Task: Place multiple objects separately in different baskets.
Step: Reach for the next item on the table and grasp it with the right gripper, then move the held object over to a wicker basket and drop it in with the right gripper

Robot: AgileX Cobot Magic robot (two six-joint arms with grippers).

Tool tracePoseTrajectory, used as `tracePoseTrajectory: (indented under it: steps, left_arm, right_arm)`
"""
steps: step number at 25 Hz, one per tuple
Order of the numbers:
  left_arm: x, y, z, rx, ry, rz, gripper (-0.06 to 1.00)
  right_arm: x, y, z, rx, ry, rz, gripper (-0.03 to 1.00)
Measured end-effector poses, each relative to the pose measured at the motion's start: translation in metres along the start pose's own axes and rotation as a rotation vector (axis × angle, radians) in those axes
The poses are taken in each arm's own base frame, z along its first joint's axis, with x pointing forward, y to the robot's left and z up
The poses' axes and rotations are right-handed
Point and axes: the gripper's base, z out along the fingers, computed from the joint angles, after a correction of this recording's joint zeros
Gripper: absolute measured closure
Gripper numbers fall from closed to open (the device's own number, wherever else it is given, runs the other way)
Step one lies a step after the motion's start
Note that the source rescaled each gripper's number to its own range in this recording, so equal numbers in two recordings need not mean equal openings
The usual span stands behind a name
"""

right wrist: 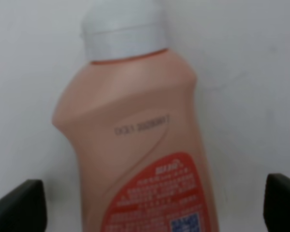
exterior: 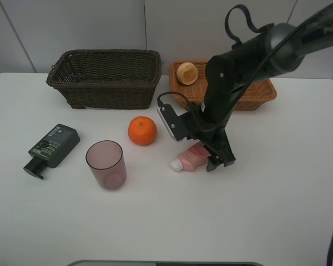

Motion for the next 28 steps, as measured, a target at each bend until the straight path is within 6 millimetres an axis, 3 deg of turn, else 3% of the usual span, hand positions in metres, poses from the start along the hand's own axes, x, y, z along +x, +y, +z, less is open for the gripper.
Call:
tracePoseTrajectory:
  steps: [8, 10, 11, 13, 15, 28]
  left_arm:
    - [0.0000, 0.0000, 0.0000, 0.000, 0.000, 0.000, -0.06]
    - [0.0000, 0.0000, 0.0000, 0.000, 0.000, 0.000, -0.06]
    - [0.0000, 0.0000, 0.0000, 0.000, 0.000, 0.000, -0.06]
    - [0.0000, 0.0000, 0.0000, 0.000, 0.000, 0.000, -0.06]
    - [0.0000, 0.0000, 0.0000, 0.000, 0.000, 0.000, -0.06]
    - [0.0000, 0.0000, 0.0000, 0.000, 0.000, 0.000, -0.06]
  right_arm:
    - [-0.0002, 0.0002, 0.0107, -0.020, 0.006, -0.010, -0.03]
    - [-0.0002, 0.0003, 0.0109, -0.025, 0.007, -0.010, 0.02]
    - [-0.0001, 0.0006, 0.0109, -0.027, 0.008, -0.010, 0.10]
    - [0.0001, 0.0020, 0.0112, -0.044, 0.011, -0.009, 0.40]
    - [0.0000, 0.0020, 0.0115, -0.044, 0.010, -0.009, 0.96]
    - [0.0000, 0.0018, 0.0115, -0.042, 0.010, -0.009, 0.95]
